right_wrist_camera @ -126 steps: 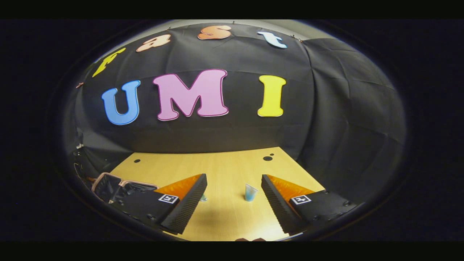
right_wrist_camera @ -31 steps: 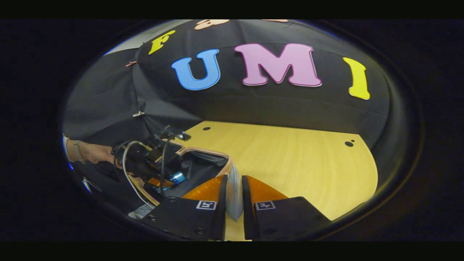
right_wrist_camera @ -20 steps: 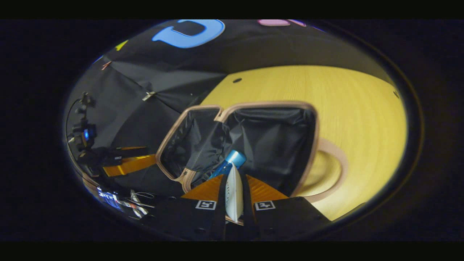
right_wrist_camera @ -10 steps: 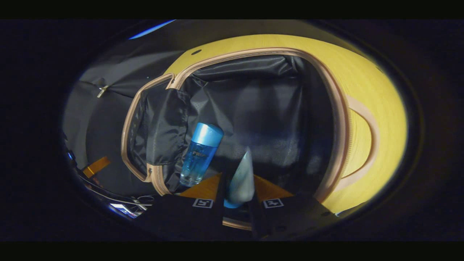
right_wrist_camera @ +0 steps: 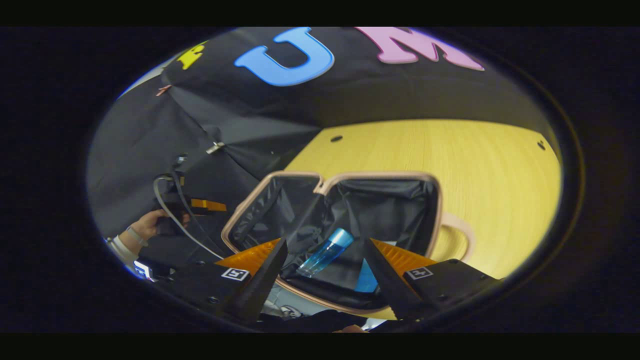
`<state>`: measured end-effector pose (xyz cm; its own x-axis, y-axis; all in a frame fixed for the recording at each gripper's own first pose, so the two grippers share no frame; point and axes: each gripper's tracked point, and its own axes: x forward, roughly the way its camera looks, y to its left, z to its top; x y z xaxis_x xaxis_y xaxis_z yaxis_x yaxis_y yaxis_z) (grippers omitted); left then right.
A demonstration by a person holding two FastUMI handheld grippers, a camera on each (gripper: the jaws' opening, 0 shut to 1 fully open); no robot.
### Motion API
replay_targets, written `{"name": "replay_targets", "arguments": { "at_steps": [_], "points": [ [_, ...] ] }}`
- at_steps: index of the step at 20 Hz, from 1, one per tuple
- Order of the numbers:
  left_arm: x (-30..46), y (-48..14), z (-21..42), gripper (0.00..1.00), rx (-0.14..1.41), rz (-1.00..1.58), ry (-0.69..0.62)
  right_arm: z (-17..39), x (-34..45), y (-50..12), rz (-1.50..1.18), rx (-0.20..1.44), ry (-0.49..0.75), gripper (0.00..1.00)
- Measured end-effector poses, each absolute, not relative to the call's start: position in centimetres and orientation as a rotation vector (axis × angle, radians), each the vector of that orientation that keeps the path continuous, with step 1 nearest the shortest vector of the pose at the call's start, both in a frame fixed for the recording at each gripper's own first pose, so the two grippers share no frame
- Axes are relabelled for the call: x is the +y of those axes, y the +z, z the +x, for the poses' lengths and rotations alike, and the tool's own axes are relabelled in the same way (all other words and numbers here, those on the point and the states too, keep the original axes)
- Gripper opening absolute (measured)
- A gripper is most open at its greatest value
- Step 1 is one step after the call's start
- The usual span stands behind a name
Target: First open the suitcase, pack the skin care products into it, and then close the suitcase.
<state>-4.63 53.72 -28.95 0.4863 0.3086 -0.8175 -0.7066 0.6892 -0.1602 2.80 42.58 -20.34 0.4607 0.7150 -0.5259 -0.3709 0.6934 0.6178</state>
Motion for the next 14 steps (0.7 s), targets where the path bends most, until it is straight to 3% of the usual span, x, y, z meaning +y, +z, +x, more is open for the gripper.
{"name": "replay_targets", "arguments": {
  "at_steps": [4, 9, 10, 11, 12, 14],
  "points": [
    [55.2, -31.7, -2.3, 0.93, 0.937, -0.526, 0.637, 3.8, 37.8, -18.9, 0.436, 0.786, 0.634, 0.97],
    [54.3, -36.6, -0.8, 0.93, 1.042, -0.595, 0.589, 3.9, 34.3, -20.6, 0.478, 0.825, 0.514, 0.97],
    [53.3, -36.2, -0.5, 0.68, 1.049, -0.63, 0.557, 3.7, 33.8, -20.8, 0.48, 0.829, 0.506, 0.97],
    [54.0, -40.2, 2.4, 0.44, 1.031, -0.574, 0.59, 3.6, 33.4, -21.3, 0.468, 0.828, 0.498, 0.97],
    [53.8, -37.1, 2.1, 0.19, 1.046, -0.534, 0.576, 3.7, 32.6, -21.7, 0.452, 0.823, 0.487, 0.97],
    [53.7, -36.7, 2.3, 0.14, 1.036, -0.503, 0.56, 3.4, 31.7, -21.8, 0.451, 0.821, 0.477, 0.97]
  ]
}}
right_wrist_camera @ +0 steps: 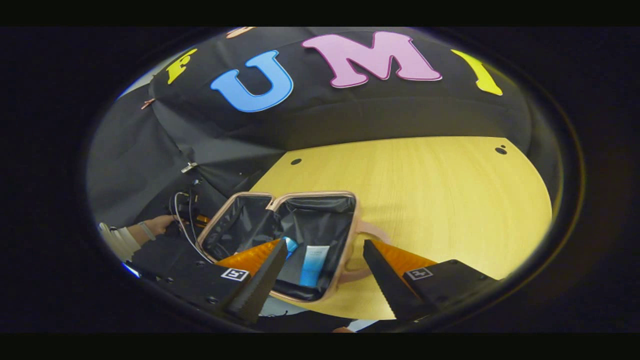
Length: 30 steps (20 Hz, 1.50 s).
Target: First open the suitcase, pack the skin care products into it, and then close the suitcase.
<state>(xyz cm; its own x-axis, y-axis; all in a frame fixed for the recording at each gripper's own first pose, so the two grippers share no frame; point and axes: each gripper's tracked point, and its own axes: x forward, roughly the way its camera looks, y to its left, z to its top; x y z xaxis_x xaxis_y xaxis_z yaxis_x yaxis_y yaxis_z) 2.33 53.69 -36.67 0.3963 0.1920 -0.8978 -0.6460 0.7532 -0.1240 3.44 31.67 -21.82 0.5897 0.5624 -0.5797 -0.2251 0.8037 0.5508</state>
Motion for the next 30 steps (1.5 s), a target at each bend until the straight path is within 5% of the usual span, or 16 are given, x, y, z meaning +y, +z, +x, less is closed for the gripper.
{"name": "replay_targets", "arguments": {
  "at_steps": [11, 21, 26, 30],
  "points": [
    [51.1, -21.6, 1.4, 0.11, 0.834, -0.335, 0.498, 3.9, 28.4, -21.1, 0.404, 0.736, 0.507, 0.97],
    [32.4, -2.8, 3.6, 0.1, 0.557, -0.123, 0.272, 5.4, 21.0, -18.0, 0.378, 0.643, 0.592, 0.97],
    [18.5, -2.3, 8.6, 0.1, 0.492, -0.171, 0.079, 5.5, 15.3, -18.3, 0.313, 0.619, 0.602, 0.97],
    [7.0, -8.4, 11.2, 0.1, 0.576, -0.211, -0.076, 5.3, 11.7, -19.1, 0.317, 0.623, 0.578, 0.97]
  ]
}}
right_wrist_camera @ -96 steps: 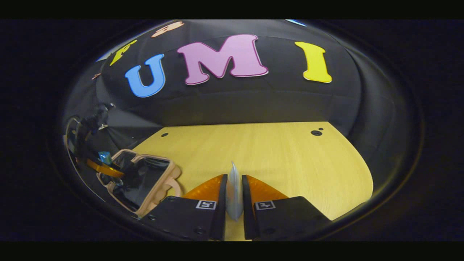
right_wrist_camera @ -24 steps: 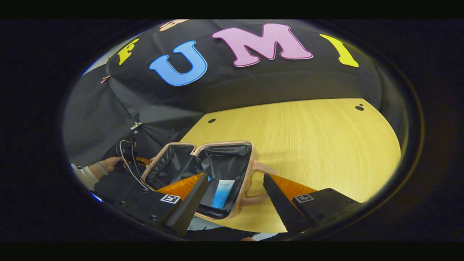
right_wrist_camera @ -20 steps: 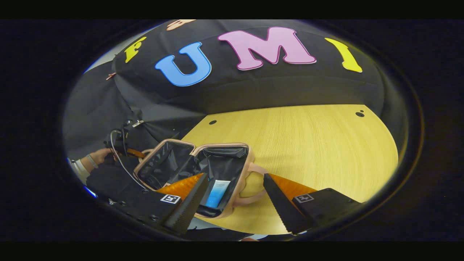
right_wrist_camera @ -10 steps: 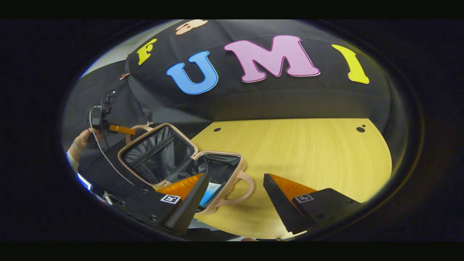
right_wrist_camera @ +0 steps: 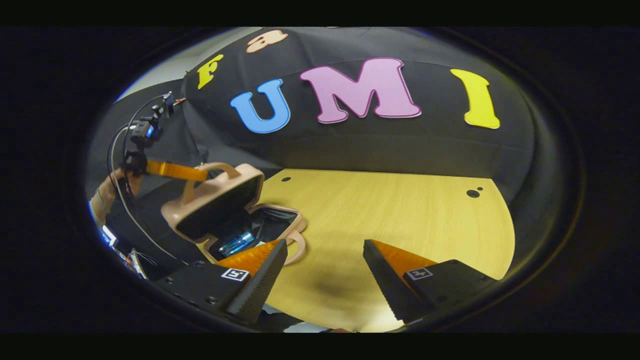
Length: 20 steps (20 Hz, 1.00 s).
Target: First open the suitcase, pack the skin care products into it, and then close the suitcase.
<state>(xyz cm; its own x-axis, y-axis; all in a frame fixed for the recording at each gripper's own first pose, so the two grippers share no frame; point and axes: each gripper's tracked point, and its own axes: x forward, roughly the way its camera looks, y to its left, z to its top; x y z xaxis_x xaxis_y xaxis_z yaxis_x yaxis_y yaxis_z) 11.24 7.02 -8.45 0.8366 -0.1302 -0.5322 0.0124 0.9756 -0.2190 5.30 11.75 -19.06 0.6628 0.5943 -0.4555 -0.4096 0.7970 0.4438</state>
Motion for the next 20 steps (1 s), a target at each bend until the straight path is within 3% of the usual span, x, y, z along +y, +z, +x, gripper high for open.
{"name": "replay_targets", "arguments": {
  "at_steps": [3, 7, 11, 12, 13, 15, 17, 18, 19, 20],
  "points": [
    [2.1, -15.9, 12.6, 0.1, 0.678, -0.191, -0.137, 5.0, 9.2, -19.4, 0.315, 0.638, 0.549, 0.97],
    [2.2, -21.9, 14.7, 0.11, 0.746, -0.24, -0.118, 4.6, 6.5, -20.6, 0.301, 0.657, 0.492, 0.98],
    [2.3, -24.3, 15.7, 0.16, 0.755, -0.211, -0.109, 4.1, 5.3, -20.9, 0.312, 0.656, 0.436, 0.97],
    [2.0, -24.3, 15.9, 0.23, 0.747, -0.185, -0.098, 3.9, 5.1, -21.0, 0.317, 0.658, 0.423, 0.97],
    [2.0, -24.1, 16.1, 0.2, 0.73, -0.148, -0.095, 3.9, 4.7, -20.8, 0.317, 0.647, 0.401, 0.97],
    [2.2, -22.2, 16.5, 0.27, 0.676, -0.09, -0.102, 4.7, 4.2, -19.3, 0.318, 0.574, 0.359, 0.98],
    [2.6, -19.2, 17.1, 0.48, 0.6, -0.038, -0.082, 5.7, 2.9, -17.3, 0.304, 0.513, 0.309, 0.97],
    [3.1, -17.5, 17.5, 0.75, 0.556, 0.0, -0.055, 6.2, 2.3, -16.4, 0.297, 0.491, 0.284, 0.97],
    [3.6, -15.3, 17.6, 0.73, 0.507, 0.045, -0.018, 6.7, 1.7, -15.5, 0.293, 0.469, 0.261, 0.97],
    [3.7, -13.1, 17.6, 0.82, 0.45, 0.086, 0.008, 7.1, 1.3, -14.3, 0.294, 0.442, 0.247, 0.97]
  ]
}}
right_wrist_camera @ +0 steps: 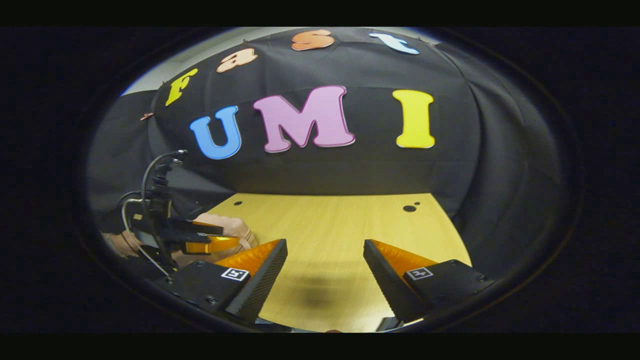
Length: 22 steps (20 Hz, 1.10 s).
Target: First open the suitcase, pack the skin care products into it, and then close the suitcase.
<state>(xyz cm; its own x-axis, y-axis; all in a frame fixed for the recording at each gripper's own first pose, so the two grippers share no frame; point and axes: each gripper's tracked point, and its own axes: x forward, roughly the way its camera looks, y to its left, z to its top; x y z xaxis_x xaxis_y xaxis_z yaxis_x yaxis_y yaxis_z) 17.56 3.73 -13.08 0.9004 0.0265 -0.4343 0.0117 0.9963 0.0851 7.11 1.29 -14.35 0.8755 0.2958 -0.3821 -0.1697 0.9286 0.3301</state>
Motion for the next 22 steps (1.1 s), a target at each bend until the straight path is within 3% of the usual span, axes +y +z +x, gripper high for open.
{"name": "replay_targets", "arguments": {
  "at_steps": [5, 6, 12, 14, 15, 16, 17, 22],
  "points": [
    [1.6, -1.4, 16.1, 0.98, 0.13, 0.145, 0.059, 8.6, -1.4, -8.4, 0.243, 0.291, 0.166, 0.97],
    [1.4, 0.0, 15.5, 0.97, 0.085, 0.143, 0.074, 8.7, -1.8, -6.9, 0.224, 0.251, 0.154, 0.97],
    [1.1, 5.9, 12.1, 0.97, -0.032, 0.071, 0.114, 8.3, -2.0, -0.2, 0.119, 0.066, 0.128, 0.97],
    [1.5, 7.6, 11.1, 0.98, -0.079, 0.048, 0.147, 7.9, -0.9, 0.4, 0.11, 0.042, 0.148, 0.93],
    [1.7, 8.2, 10.6, 0.98, -0.099, 0.049, 0.165, 7.7, -0.5, 0.4, 0.107, 0.044, 0.157, 0.99],
    [2.1, 8.4, 10.4, 0.98, -0.116, 0.057, 0.181, 7.5, -0.2, 0.2, 0.106, 0.047, 0.167, 0.94],
    [2.1, 8.4, 10.3, 0.98, -0.118, 0.065, 0.185, 7.3, 0.2, 0.0, 0.107, 0.054, 0.178, 0.97],
    [2.5, 8.2, 9.5, 0.98, -0.107, 0.045, 0.185, 7.1, 0.7, 0.3, 0.116, 0.049, 0.2, 0.96]
  ]
}}
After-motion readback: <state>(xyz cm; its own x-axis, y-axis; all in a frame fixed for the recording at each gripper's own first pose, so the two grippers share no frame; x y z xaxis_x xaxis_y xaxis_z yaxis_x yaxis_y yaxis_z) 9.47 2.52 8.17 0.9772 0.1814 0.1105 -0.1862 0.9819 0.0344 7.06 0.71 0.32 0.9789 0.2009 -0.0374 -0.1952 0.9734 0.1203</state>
